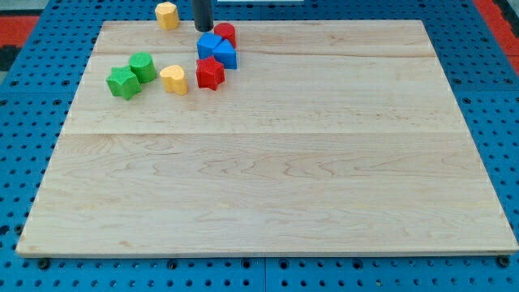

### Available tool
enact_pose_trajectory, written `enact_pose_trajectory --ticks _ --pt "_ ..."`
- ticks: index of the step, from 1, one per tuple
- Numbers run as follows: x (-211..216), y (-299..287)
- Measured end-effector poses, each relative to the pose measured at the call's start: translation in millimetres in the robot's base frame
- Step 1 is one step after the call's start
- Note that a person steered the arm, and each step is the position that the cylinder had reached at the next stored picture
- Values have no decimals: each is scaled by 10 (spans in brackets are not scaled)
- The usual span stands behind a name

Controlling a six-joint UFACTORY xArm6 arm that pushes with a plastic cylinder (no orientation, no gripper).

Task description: Nudge the green circle to the green star

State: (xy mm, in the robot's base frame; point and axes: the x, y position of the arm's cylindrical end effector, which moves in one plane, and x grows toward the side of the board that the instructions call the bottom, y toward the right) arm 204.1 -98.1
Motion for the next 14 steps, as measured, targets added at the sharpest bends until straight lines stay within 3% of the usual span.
enact_pose_trajectory --ticks 14 --pt "106 -1321"
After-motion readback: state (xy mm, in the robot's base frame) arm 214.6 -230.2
